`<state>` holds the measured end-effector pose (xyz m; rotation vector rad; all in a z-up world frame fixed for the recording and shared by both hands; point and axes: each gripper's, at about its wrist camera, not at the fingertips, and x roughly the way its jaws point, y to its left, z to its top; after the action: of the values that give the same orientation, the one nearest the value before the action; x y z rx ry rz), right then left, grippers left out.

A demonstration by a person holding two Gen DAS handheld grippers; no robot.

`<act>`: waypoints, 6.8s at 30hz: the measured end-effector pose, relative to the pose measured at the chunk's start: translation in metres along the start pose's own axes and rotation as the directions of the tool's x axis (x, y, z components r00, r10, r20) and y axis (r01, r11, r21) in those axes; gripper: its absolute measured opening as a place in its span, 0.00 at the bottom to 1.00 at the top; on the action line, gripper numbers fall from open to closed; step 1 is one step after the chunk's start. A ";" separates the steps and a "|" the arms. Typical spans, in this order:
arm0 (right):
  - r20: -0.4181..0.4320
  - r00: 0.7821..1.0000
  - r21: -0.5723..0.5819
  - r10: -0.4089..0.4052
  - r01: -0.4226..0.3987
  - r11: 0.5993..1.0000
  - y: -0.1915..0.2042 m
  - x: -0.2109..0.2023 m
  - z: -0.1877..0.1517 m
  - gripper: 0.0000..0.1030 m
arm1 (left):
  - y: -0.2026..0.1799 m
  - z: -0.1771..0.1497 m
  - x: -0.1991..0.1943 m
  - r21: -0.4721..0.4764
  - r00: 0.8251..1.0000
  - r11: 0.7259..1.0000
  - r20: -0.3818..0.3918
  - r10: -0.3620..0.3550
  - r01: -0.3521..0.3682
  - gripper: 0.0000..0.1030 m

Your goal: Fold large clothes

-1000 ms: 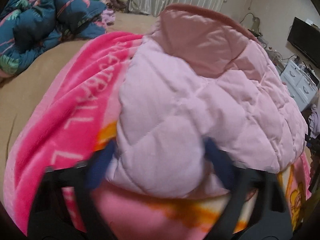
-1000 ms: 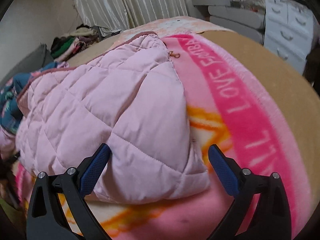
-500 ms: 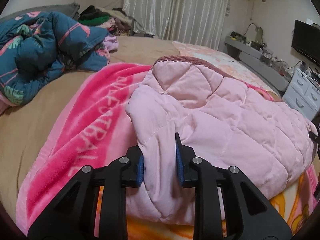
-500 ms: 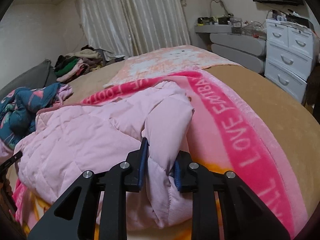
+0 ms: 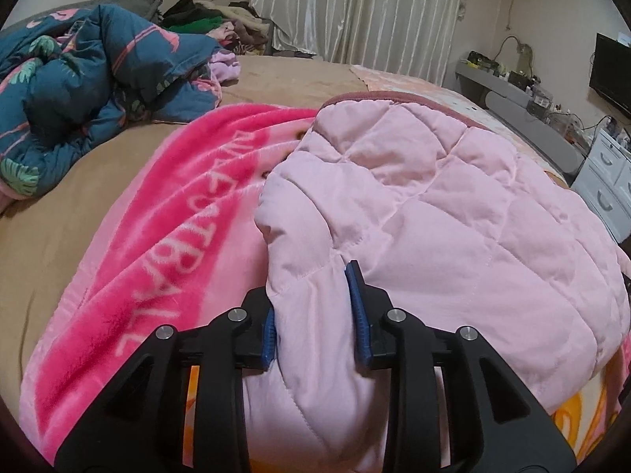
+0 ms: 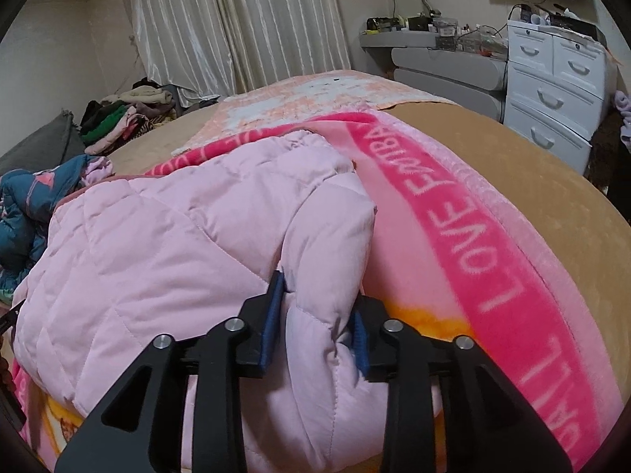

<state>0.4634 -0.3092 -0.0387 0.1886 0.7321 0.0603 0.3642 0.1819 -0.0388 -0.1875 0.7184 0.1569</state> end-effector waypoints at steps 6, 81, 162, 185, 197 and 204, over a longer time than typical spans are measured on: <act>-0.003 0.999 0.145 0.039 -0.038 0.989 -0.018 -0.014 0.000 0.85 | 0.009 0.005 -0.011 -0.060 1.000 0.998 -0.011 0.001 -0.001 0.51; 0.100 0.960 -0.061 0.260 -0.255 0.965 0.062 -0.072 -0.009 0.31 | -0.015 -0.020 -0.034 -0.313 0.953 0.902 0.047 -0.298 0.297 0.26; -0.055 0.982 0.214 0.182 -0.167 0.962 -0.003 -0.212 -0.179 0.75 | 0.008 -0.153 -0.188 -0.115 0.992 0.986 -0.021 -0.127 0.124 0.32; -0.041 0.998 0.169 0.049 -0.042 0.985 -0.015 -0.257 -0.199 0.96 | 0.037 -0.174 -0.214 -0.179 0.986 0.974 -0.064 -0.153 0.139 0.75; 0.030 0.999 0.059 0.045 -0.047 0.997 -0.006 -0.312 -0.211 0.96 | 0.040 -0.190 -0.283 -0.116 0.998 0.993 0.050 -0.026 0.031 0.91; 0.126 0.989 -0.117 0.075 -0.060 0.991 0.036 -0.369 -0.216 0.96 | 0.007 -0.197 -0.325 -0.081 0.990 0.995 0.133 -0.055 0.066 0.91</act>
<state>0.0457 -0.2860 0.0540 0.1083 0.5901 0.1522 -0.0035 0.1191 0.0315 -0.2775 0.5754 0.1404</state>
